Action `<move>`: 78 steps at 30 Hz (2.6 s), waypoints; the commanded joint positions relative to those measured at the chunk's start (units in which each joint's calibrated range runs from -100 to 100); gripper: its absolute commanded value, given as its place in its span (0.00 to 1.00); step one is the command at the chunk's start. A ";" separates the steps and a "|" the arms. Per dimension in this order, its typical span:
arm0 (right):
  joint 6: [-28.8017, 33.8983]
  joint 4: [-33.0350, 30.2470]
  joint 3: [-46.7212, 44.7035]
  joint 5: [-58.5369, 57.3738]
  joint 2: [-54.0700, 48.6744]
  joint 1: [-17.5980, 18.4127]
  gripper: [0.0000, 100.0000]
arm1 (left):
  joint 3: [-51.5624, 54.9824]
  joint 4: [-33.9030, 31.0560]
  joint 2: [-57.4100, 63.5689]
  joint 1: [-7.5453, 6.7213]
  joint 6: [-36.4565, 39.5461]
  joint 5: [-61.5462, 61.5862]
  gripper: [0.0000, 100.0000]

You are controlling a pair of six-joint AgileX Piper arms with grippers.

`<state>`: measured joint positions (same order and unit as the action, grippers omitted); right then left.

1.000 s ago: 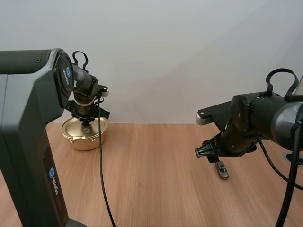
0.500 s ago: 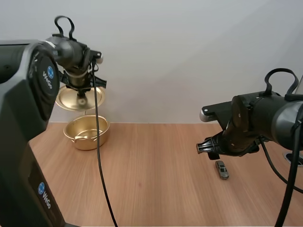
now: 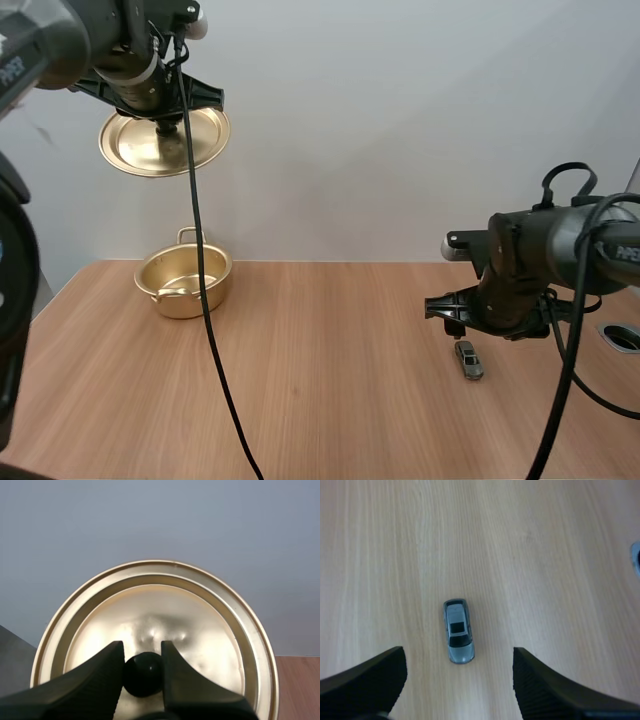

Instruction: Open the pot, put the car inside, and close it

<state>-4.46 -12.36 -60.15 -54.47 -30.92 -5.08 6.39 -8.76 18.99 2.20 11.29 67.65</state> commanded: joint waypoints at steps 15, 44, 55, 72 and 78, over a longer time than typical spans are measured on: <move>-0.07 -2.65 -0.02 8.10 10.64 -0.01 1.00 | -0.07 0.06 3.40 0.03 -2.26 8.96 0.00; 3.02 -10.44 0.41 21.63 25.60 -0.01 0.00 | -0.07 0.34 15.42 0.03 -6.74 14.01 0.00; 0.90 -9.79 14.41 25.30 15.77 1.23 0.00 | -0.07 -0.43 31.41 0.03 -6.86 21.03 0.00; -14.55 7.26 33.01 24.71 21.38 19.98 0.00 | -0.07 -4.87 44.71 0.03 -6.86 32.35 0.00; -15.36 7.26 43.97 25.06 32.61 23.13 0.00 | -0.07 -4.87 44.71 0.09 -7.76 32.35 0.00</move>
<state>-19.08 -5.09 -20.21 -29.36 -2.55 17.11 6.39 -13.55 63.66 2.28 3.94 100.00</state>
